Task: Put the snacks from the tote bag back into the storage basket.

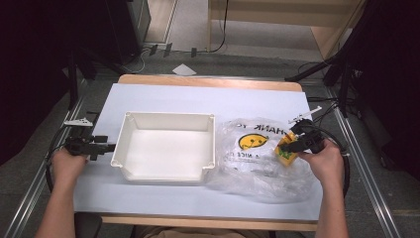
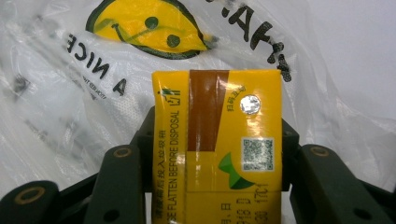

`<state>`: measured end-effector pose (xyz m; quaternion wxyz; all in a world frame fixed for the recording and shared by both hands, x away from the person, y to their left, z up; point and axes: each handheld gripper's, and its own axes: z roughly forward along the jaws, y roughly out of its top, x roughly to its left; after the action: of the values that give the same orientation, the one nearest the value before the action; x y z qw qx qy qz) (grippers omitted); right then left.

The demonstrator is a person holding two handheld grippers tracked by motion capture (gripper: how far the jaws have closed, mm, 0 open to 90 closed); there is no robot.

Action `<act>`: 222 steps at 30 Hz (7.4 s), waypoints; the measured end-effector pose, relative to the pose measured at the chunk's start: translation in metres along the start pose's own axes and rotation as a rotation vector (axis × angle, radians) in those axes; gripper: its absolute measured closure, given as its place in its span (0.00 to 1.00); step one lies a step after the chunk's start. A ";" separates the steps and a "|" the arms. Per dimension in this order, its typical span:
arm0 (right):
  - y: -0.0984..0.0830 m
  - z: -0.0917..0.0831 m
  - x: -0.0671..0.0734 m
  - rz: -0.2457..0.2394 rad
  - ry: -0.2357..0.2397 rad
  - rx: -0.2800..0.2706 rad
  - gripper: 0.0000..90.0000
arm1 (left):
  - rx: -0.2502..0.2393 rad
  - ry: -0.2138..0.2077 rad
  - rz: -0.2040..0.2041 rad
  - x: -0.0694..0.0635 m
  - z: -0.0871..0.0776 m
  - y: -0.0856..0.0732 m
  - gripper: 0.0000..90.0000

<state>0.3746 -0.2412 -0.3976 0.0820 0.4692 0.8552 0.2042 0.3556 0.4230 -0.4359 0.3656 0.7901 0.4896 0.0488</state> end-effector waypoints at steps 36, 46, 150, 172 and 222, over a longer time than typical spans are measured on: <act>0.016 -0.039 0.020 -0.029 -0.027 -0.082 0.60 | -0.001 0.003 0.008 -0.001 -0.001 0.001 0.23; 0.026 -0.043 0.029 -0.054 0.005 -0.093 0.60 | 0.002 0.007 0.009 0.000 -0.001 0.001 0.23; 0.109 -0.042 0.136 -0.295 0.124 -0.096 0.60 | -0.029 0.001 0.002 -0.003 -0.010 -0.005 0.23; 0.137 -0.047 0.146 -0.332 0.135 -0.097 0.60 | -0.029 0.000 0.001 -0.001 -0.008 -0.006 0.23; 0.191 -0.027 0.184 -0.418 0.199 -0.079 0.60 | -0.047 -0.006 -0.009 0.002 -0.010 -0.007 0.23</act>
<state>0.4123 -0.0030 -0.2825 0.0561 0.2557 0.9291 0.2614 0.3473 0.4315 -0.4331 0.3855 0.7794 0.4907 0.0563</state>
